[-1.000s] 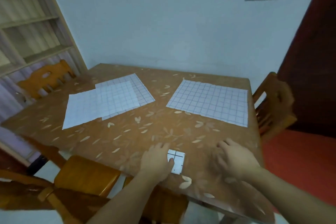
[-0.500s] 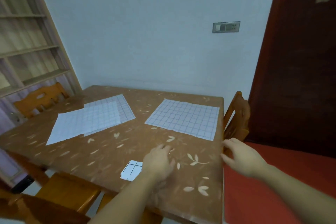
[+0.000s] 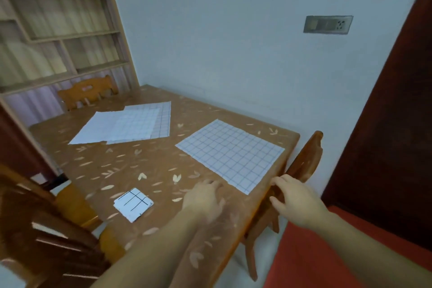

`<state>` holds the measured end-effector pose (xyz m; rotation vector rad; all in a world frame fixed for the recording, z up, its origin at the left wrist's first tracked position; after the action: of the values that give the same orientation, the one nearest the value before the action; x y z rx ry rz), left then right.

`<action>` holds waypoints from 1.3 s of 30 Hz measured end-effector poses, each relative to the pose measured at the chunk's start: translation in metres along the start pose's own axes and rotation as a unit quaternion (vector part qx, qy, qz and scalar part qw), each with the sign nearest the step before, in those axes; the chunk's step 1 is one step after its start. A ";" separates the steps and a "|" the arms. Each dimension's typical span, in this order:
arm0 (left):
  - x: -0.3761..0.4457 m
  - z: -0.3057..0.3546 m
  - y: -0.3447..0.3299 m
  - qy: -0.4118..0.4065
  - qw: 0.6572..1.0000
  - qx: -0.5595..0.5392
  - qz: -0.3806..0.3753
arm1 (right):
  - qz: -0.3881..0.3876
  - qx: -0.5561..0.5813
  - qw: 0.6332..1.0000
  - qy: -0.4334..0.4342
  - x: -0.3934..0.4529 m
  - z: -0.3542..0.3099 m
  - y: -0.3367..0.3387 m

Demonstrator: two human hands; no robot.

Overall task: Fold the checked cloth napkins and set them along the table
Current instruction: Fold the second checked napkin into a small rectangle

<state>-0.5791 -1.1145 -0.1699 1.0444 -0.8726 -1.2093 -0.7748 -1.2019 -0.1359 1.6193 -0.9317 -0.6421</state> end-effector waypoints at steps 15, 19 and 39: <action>0.163 -0.046 -0.074 0.102 0.990 -0.096 -0.020 | -0.144 -0.044 0.988 0.028 0.204 0.066 -0.067; 0.199 -0.062 -0.077 0.119 0.990 -0.067 -0.039 | -0.186 -0.040 0.981 0.036 0.263 0.084 -0.094; 0.252 0.005 -0.200 0.312 0.938 -0.086 -0.120 | -0.307 -0.218 0.831 0.410 0.358 0.154 -0.199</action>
<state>-0.6027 -1.3716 -0.3617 1.3108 -0.1441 -1.0297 -0.6567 -1.5684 -0.3441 1.5244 0.3761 -0.4488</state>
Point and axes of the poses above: each hand's wrist, its own x-axis towards the middle knuckle, its own y-axis out of the back of the hand, z = x × y, the point moved 8 cm from there along x, towards the middle knuckle, and after that the axes turned 11 degrees about -y, right-handed, at the moved point
